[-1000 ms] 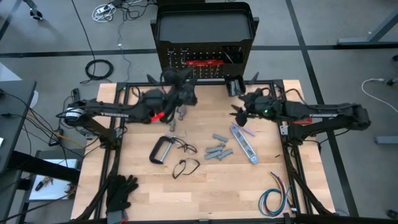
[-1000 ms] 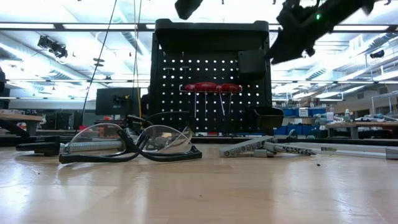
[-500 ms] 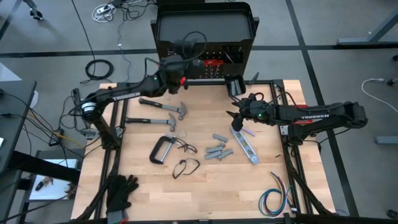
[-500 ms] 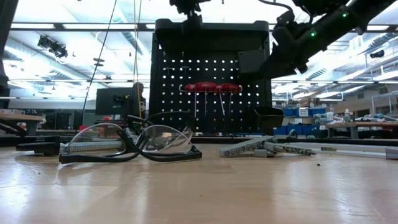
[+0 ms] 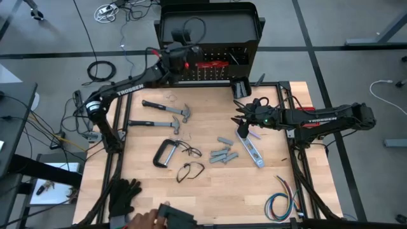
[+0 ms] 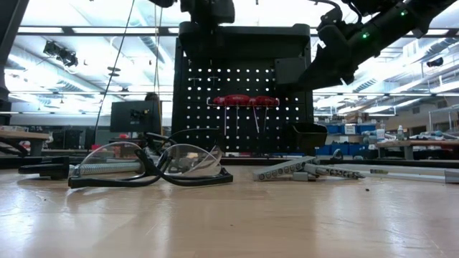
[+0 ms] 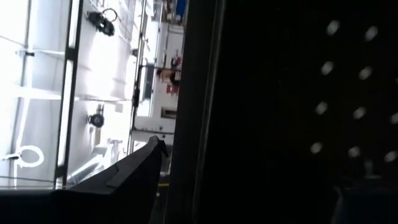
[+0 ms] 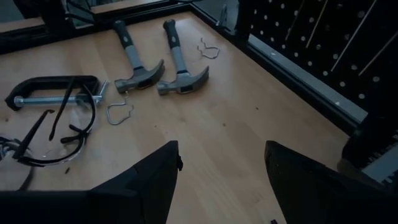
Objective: Hang tools onto peg board
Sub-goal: Unhang the T-shaped metric hex key
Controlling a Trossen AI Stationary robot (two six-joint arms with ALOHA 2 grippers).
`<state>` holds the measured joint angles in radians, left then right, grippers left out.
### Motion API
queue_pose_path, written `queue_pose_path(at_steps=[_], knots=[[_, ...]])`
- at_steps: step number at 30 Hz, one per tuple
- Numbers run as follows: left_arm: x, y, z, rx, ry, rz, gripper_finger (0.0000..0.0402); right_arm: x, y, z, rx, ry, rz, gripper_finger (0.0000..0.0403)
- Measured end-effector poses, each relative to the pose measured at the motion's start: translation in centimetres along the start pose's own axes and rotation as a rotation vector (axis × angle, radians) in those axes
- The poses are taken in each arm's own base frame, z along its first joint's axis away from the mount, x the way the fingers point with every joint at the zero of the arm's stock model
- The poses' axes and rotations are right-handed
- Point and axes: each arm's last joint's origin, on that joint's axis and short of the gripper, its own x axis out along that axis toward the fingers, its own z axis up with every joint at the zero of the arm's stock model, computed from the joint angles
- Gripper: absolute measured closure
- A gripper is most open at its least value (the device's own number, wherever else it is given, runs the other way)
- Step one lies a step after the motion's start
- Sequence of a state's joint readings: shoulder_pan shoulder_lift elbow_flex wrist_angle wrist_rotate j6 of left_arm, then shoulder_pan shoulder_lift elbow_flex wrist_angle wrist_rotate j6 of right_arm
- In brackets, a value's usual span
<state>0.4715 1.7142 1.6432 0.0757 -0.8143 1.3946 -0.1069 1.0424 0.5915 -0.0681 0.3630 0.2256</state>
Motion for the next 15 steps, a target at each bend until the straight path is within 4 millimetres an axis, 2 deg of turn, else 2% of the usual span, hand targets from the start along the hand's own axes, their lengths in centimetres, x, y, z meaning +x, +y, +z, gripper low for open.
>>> queue_pose_path(at_steps=[4, 6, 9, 12, 15], knots=[[1.0, -0.3, -0.7, 0.025, 0.025, -0.007, 0.012, 0.0, 0.0, 0.0, 0.001, 0.0, 0.0, 0.0158], [1.3, -0.9, -0.6, 0.043, 0.03, -0.02, 0.0143, 0.0, 0.0, 0.0, 0.001, 0.0, 0.0, 0.0158], [1.6, -1.6, -0.4, 0.097, 0.045, -0.042, 0.0218, 0.0, 0.0, 0.0, 0.002, 0.0, 0.0, 0.016], [1.6, -1.9, 0.0, 0.115, 0.075, -0.029, 0.0331, 0.0, 0.0, 0.0, 0.002, 0.0, 0.0, 0.016], [1.3, -2.1, 0.3, 0.112, 0.082, -0.033, 0.0337, 0.0, 0.0, 0.0, 0.009, 0.002, 0.0, 0.0161]])
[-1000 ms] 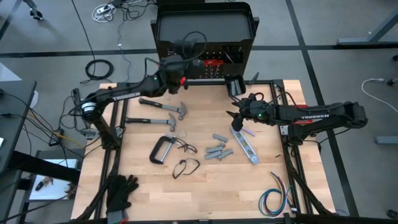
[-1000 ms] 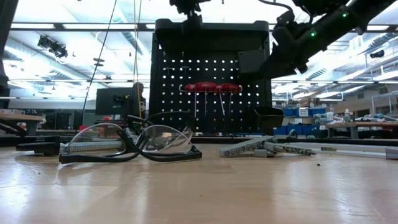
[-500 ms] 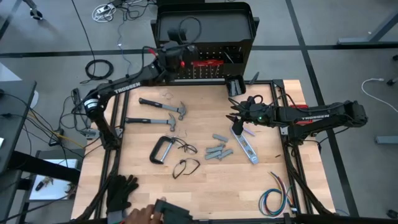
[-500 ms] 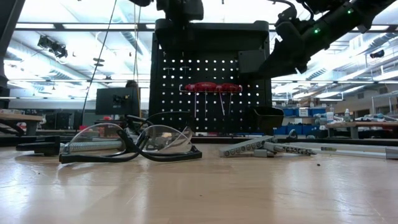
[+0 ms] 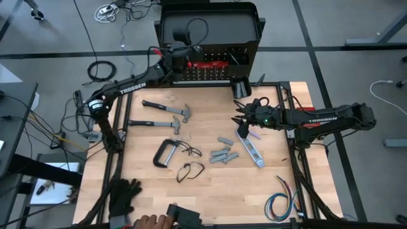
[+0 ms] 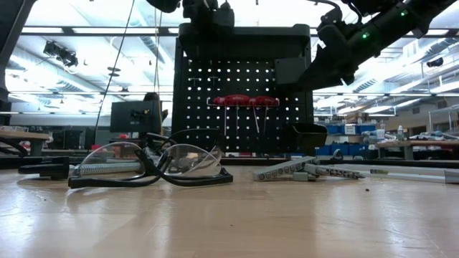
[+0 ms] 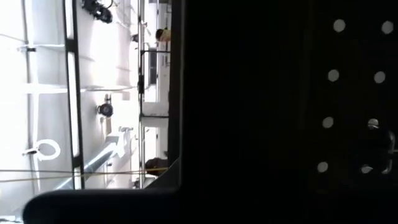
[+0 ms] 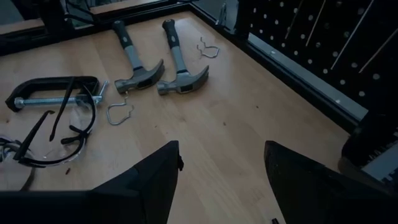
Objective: Hang tools onto peg board
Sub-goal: Unhang the T-shaped metric hex key
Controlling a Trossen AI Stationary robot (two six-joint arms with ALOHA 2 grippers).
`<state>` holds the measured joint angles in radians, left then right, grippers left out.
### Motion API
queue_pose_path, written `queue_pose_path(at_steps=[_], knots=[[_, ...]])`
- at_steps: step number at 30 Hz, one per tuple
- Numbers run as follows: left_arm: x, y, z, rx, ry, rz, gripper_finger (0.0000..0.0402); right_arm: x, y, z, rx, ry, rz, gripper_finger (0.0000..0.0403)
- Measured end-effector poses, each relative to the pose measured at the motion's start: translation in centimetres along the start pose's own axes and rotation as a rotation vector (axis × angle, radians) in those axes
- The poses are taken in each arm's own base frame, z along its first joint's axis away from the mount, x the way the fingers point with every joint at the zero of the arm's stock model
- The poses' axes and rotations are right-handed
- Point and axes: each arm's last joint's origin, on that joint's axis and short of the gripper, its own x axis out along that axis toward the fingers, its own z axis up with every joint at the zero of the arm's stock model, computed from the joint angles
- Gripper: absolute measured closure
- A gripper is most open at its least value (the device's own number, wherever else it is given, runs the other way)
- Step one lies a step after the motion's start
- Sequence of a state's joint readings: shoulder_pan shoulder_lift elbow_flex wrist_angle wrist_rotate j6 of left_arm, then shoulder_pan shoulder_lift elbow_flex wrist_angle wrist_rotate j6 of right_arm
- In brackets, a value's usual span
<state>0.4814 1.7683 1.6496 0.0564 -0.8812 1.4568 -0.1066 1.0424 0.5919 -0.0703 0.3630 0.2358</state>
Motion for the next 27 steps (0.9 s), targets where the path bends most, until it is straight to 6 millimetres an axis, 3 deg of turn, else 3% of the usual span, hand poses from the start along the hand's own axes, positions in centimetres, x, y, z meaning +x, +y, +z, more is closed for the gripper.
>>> queue_pose_path(at_steps=[27], knots=[[-2.8, -0.3, 2.2, 0.003, 0.05, 0.026, 0.0337, 0.0, 0.0, -0.1, 0.043, 0.01, 0.009, 0.0163]])
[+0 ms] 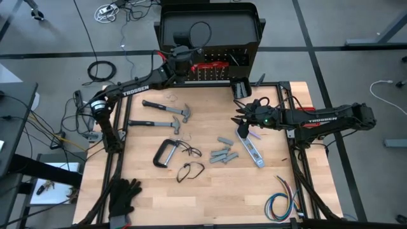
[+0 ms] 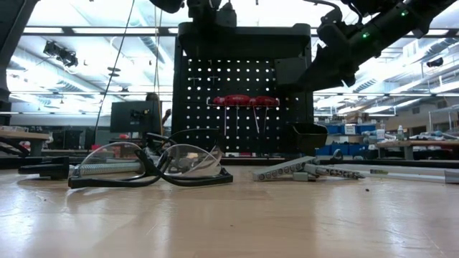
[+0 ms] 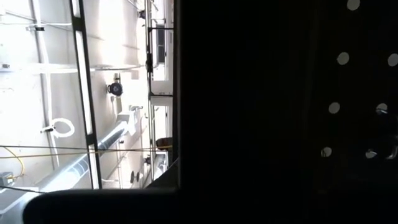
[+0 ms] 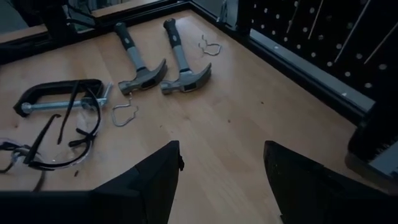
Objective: Hang tools onto peg board
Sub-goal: Unhang the T-shaped metric hex key
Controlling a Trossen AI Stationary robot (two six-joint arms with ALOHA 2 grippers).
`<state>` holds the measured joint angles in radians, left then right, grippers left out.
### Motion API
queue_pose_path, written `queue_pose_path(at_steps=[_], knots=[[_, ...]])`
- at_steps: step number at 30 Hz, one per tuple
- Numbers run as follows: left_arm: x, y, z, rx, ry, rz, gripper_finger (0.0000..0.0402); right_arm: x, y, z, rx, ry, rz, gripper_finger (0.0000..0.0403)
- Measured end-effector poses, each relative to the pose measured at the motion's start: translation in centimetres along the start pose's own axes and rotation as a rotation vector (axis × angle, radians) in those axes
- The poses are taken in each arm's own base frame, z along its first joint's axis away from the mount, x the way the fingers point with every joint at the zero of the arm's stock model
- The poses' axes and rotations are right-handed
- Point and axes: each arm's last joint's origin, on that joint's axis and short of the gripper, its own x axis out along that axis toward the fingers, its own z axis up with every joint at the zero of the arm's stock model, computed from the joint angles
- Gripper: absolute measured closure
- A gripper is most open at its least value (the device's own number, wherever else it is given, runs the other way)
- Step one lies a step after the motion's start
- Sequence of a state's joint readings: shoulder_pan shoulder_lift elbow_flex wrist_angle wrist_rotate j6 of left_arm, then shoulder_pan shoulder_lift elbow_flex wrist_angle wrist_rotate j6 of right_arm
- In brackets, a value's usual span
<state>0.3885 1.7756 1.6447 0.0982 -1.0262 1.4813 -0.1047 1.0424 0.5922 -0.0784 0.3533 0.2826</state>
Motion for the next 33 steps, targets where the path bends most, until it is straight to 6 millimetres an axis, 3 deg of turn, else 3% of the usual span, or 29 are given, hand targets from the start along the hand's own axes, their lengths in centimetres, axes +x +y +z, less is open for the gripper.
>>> queue_pose_path(at_steps=[22, 33], knots=[[-0.3, 0.3, -0.3, -0.051, 0.006, -0.005, 0.0337, 0.0, 0.1, 0.0, 0.011, 0.011, 0.033, 0.0169], [1.6, 0.6, -1.8, -0.076, 0.016, -0.005, 0.0328, 0.0, 0.1, 0.1, 0.007, 0.0, 0.032, 0.017]])
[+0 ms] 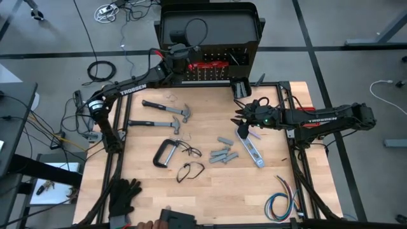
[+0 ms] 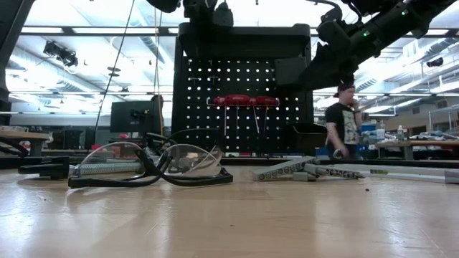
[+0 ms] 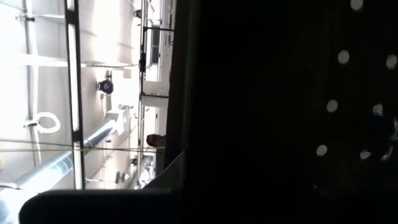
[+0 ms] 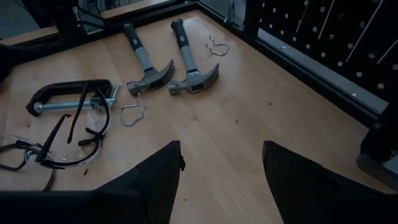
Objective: Hang tools onto peg board
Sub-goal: Unhang the T-shaped metric hex key
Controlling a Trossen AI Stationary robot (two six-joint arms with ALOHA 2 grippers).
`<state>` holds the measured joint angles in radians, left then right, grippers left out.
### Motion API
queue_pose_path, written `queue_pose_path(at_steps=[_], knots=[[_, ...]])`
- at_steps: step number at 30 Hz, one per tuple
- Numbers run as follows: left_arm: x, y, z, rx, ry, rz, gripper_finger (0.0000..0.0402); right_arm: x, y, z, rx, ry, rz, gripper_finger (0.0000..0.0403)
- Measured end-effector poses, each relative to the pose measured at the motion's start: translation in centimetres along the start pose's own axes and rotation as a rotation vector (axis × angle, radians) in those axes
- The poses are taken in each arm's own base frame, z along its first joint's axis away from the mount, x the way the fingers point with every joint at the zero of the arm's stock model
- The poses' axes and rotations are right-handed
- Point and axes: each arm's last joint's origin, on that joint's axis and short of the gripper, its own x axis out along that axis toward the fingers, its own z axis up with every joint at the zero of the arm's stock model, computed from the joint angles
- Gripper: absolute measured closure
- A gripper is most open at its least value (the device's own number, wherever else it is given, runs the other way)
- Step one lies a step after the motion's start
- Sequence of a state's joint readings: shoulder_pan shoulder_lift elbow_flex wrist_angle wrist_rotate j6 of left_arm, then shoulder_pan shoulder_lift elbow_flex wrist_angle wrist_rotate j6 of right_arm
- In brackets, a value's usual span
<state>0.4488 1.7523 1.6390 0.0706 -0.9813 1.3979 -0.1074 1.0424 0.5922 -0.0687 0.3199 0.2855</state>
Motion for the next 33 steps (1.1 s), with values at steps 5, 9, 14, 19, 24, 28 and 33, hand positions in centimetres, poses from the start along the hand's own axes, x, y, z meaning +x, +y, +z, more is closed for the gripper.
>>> queue_pose_path(at_steps=[5, 9, 14, 19, 24, 28, 33], knots=[[-0.2, 0.1, 0.3, -0.043, -0.009, 0.018, 0.0322, 0.0, 0.0, 0.0, -0.004, -0.004, 0.001, 0.0169], [-0.5, 0.0, 0.6, -0.046, -0.023, 0.016, 0.0292, 0.0, 0.0, 0.1, -0.013, -0.007, 0.002, 0.0171], [-1.3, -0.2, 1.1, -0.044, -0.029, 0.013, 0.0239, 0.0, 0.0, 0.1, -0.016, -0.007, 0.002, 0.017], [-3.3, -0.1, 2.2, -0.053, -0.061, 0.015, 0.0193, 0.0, 0.0, 0.1, -0.017, -0.007, 0.002, 0.0172], [-5.5, -0.5, 3.5, -0.047, -0.117, 0.005, 0.0162, 0.0, 0.0, 0.0, -0.018, 0.0, 0.0, 0.0171], [-7.5, 0.5, 3.9, -0.087, -0.129, 0.022, 0.0146, 0.0, 0.0, 0.1, -0.013, -0.007, 0.004, 0.0173], [-9.3, 0.2, 4.4, -0.069, -0.114, 0.013, 0.0127, -0.1, 0.2, 0.0, -0.003, -0.002, 0.014, 0.0173]])
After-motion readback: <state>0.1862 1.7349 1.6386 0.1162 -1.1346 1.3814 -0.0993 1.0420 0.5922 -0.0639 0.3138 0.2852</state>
